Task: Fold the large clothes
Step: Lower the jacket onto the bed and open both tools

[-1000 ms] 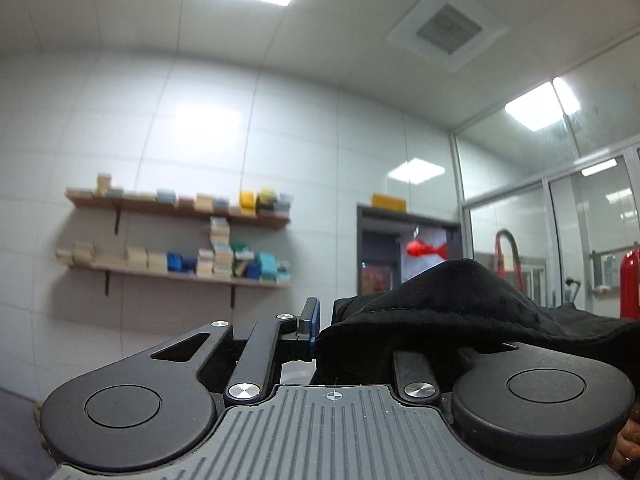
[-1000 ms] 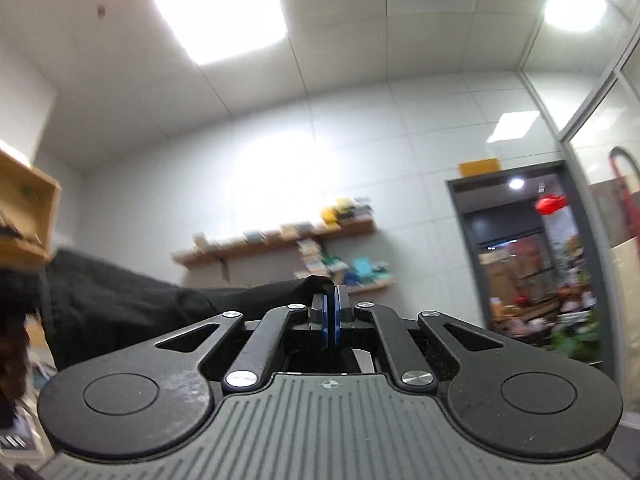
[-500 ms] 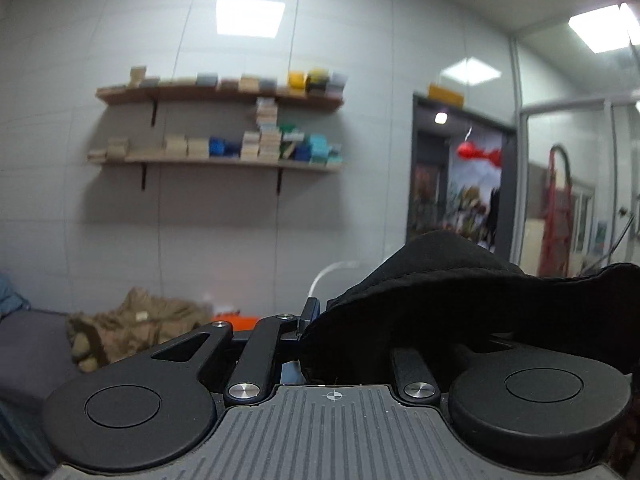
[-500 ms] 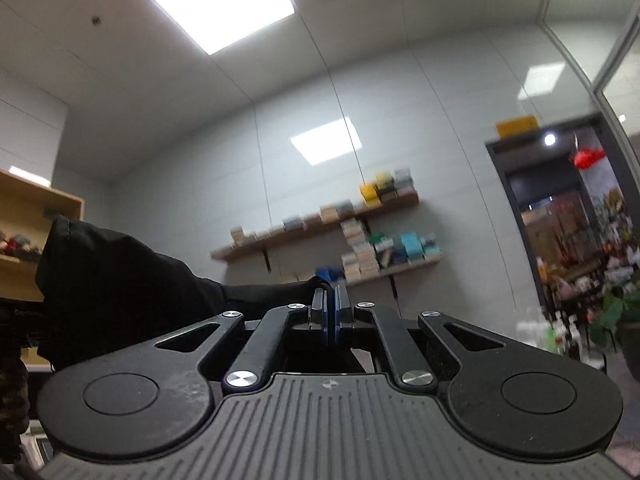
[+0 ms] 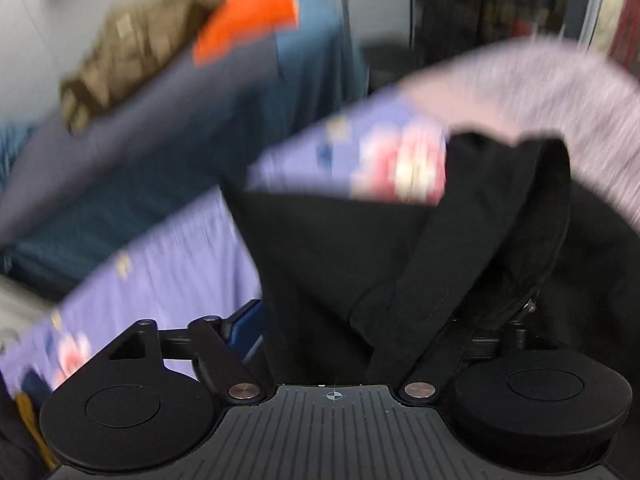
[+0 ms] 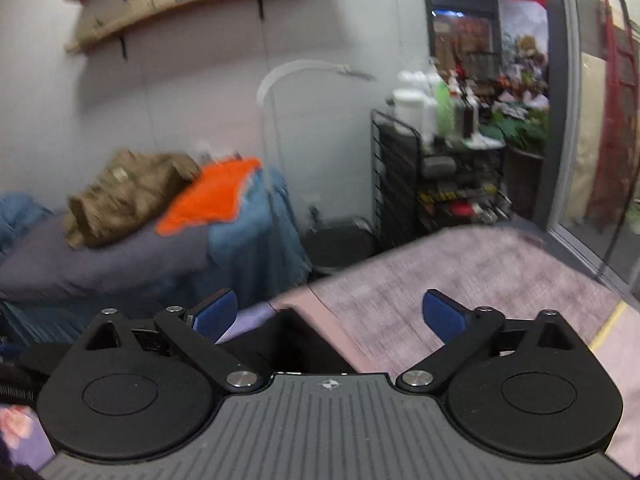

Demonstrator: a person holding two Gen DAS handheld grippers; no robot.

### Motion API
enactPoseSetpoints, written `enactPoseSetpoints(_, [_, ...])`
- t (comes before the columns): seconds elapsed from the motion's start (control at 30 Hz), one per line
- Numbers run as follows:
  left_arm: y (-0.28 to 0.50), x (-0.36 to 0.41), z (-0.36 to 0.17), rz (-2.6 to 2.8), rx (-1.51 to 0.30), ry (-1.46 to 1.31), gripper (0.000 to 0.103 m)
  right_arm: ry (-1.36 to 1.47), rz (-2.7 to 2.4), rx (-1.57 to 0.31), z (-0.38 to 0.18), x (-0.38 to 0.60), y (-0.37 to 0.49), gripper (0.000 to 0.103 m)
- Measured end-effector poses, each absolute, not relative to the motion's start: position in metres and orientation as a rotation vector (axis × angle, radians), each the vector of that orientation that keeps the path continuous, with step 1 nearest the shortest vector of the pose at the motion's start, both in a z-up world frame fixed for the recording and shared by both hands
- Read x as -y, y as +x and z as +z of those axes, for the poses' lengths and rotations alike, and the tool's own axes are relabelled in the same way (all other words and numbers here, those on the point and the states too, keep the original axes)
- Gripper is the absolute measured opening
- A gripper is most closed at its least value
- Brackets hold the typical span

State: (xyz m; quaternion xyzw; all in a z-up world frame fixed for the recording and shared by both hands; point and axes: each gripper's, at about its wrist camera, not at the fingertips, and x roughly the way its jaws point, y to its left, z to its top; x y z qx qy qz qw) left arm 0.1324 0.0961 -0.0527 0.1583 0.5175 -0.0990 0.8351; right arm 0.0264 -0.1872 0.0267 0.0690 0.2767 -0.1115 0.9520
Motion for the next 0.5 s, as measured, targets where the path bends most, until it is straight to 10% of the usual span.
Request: enactPoseSetpoints(0.5, [0.049,-0.118,-0.089,-0.366,-1.035,0.403,0.103,-0.021,-0.115,-0.834,-0.087,0.136,-0.065,0.1])
